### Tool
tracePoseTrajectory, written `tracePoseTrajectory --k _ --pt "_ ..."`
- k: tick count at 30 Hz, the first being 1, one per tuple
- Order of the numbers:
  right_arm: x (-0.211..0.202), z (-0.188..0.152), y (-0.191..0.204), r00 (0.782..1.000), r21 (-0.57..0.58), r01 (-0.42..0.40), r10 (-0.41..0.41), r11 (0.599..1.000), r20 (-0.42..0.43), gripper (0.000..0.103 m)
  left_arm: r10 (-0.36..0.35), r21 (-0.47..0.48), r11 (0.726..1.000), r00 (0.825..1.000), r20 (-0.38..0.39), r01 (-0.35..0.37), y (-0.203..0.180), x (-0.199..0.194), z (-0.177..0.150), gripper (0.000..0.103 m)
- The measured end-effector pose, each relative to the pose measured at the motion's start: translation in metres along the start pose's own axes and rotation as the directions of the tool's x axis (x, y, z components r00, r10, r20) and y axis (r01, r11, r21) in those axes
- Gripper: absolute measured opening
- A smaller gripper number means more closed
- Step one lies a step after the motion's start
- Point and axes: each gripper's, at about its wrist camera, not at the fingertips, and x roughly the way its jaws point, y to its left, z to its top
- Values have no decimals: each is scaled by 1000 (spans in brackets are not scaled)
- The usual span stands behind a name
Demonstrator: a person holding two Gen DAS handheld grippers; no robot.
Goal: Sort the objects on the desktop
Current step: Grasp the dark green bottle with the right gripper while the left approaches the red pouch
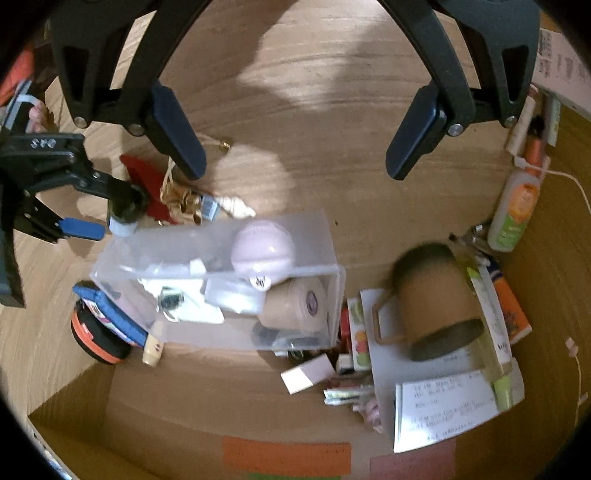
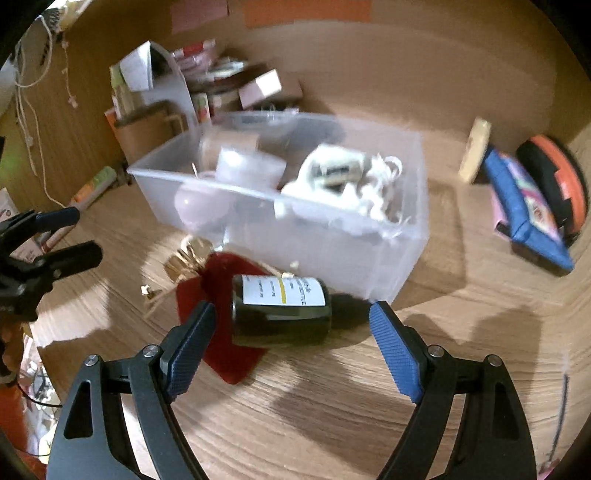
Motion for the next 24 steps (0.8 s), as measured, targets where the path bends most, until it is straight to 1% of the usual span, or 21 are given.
tracePoseTrajectory --k 3,4,7,10,16,19,21,24 --pt "10 -1 -2 999 4 -27 27 1000 -31 81 -19 1 1000 1000 -19 19 -5 4 -5 99" --pt "12 -1 -2 999 1 -25 25 1000 -29 81 -23 4 1000 999 -24 23 -7 6 -6 99" --pt "9 -2 3 1000 -25 -16 16 1000 -2 75 -32 14 999 999 -34 32 -13 10 -7 99" --pt "6 -1 4 1000 -41 -17 18 999 18 74 -52 15 998 997 -49 53 -18 15 -7 99" --pt "-1 -1 -7 999 -19 -31 32 999 32 74 -93 24 995 993 -71 95 -32 23 -2 99" --pt "-8 -4 -14 999 -21 -14 15 1000 36 74 -121 41 991 990 -76 125 -44 25 2 99" --pt "-13 -9 -20 999 -28 4 -3 1000 34 74 -154 50 986 985 -83 158 -52 29 6 99" --pt "-20 -16 -28 999 -40 29 -28 999 27 74 -166 63 983 982 -94 173 -64 37 10 99"
